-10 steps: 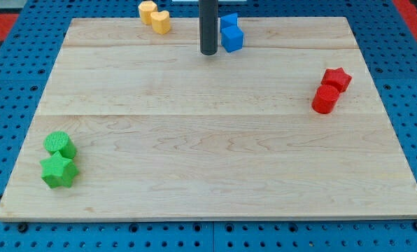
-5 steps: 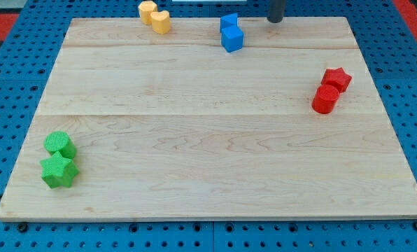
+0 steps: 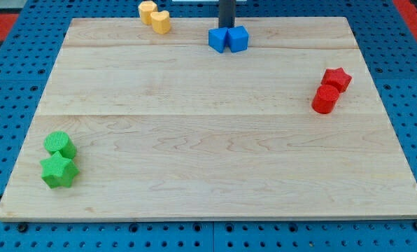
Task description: Move the blue triangle to the left center of the board
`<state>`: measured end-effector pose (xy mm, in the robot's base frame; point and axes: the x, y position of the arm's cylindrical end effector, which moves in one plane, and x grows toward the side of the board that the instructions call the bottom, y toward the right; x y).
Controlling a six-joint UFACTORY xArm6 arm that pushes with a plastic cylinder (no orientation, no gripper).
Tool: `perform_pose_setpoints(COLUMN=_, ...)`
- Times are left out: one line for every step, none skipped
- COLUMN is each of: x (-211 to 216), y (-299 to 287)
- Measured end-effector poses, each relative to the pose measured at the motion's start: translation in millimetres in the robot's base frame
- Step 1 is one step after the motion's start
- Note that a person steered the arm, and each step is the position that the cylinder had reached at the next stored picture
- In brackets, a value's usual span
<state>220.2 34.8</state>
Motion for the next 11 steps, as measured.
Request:
perform_pose_setpoints(x=-22, y=40)
perform_pose_setpoints(x=-13, y=78)
perform_pose_setpoints(x=7, y=65)
perform_pose_setpoints(x=12, y=10)
perform_pose_setpoints(x=27, y=-10)
perform_pose_setpoints(x=30, y=-40)
perform_pose_setpoints(x=31, y=-111)
perform_pose_setpoints(x=41, y=-144)
perform_pose_setpoints(x=83, y=-197)
perform_pose_setpoints(x=98, y=-236)
perform_pose_setpoints(x=112, y=-218)
